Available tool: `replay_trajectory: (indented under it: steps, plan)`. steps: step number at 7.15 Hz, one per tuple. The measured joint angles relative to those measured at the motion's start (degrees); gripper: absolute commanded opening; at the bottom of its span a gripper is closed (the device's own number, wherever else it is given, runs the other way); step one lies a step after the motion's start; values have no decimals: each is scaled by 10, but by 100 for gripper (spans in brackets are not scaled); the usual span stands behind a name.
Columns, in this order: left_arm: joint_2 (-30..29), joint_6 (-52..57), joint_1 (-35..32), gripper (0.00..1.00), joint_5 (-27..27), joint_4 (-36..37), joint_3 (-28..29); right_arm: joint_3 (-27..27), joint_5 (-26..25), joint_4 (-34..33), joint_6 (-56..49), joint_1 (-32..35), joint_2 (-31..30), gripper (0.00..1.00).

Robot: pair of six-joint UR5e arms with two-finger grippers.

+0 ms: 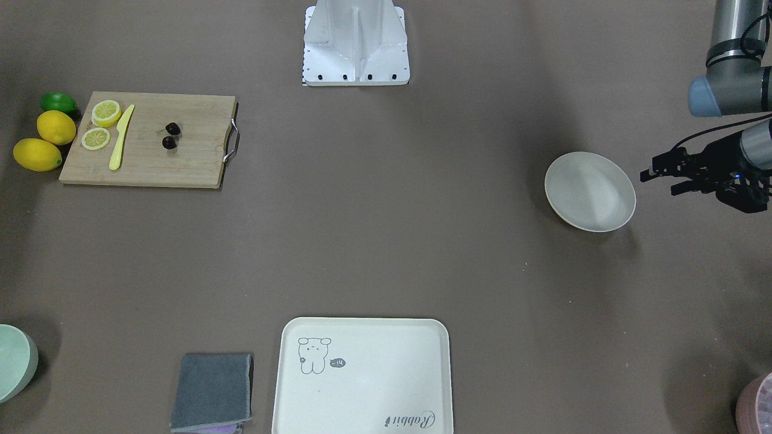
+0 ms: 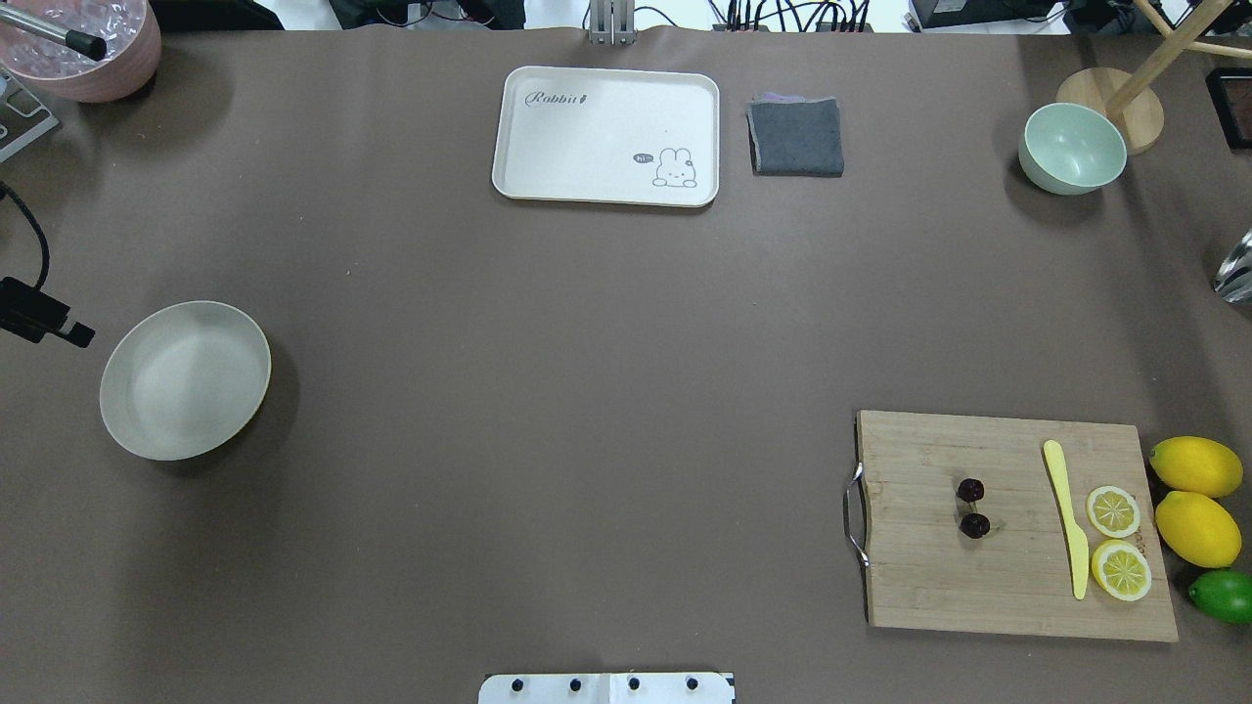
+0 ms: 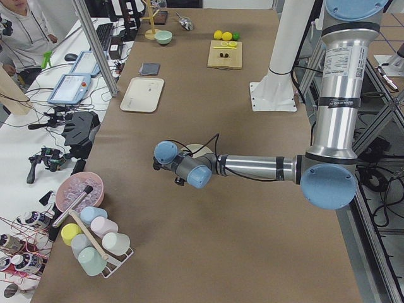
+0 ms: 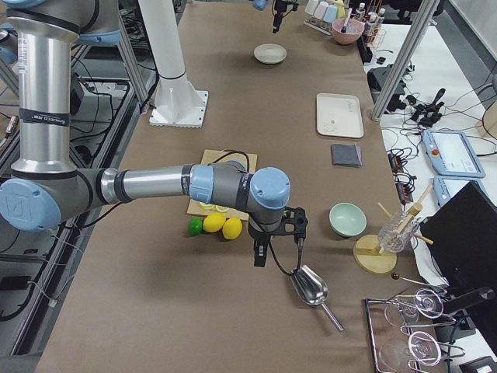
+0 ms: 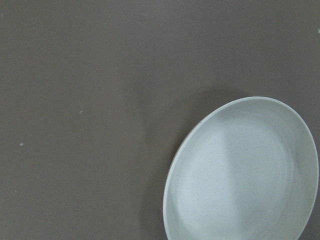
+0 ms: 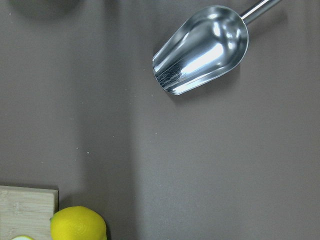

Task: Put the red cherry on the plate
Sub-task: 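Reach the left gripper down and grasp the rim of the white plate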

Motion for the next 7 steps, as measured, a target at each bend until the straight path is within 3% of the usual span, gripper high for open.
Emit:
replay_trajectory:
  steps: [2,5,7]
  plan:
    - [-1,-17,14,93,15,-25,8,0,-1,0,0,0,-2,100]
    - [-1,-59,29,93,32,-118,55,4,1,1,-1,0,-9,100]
    - [-1,-113,57,88,61,-167,61,13,1,2,-1,0,-17,100]
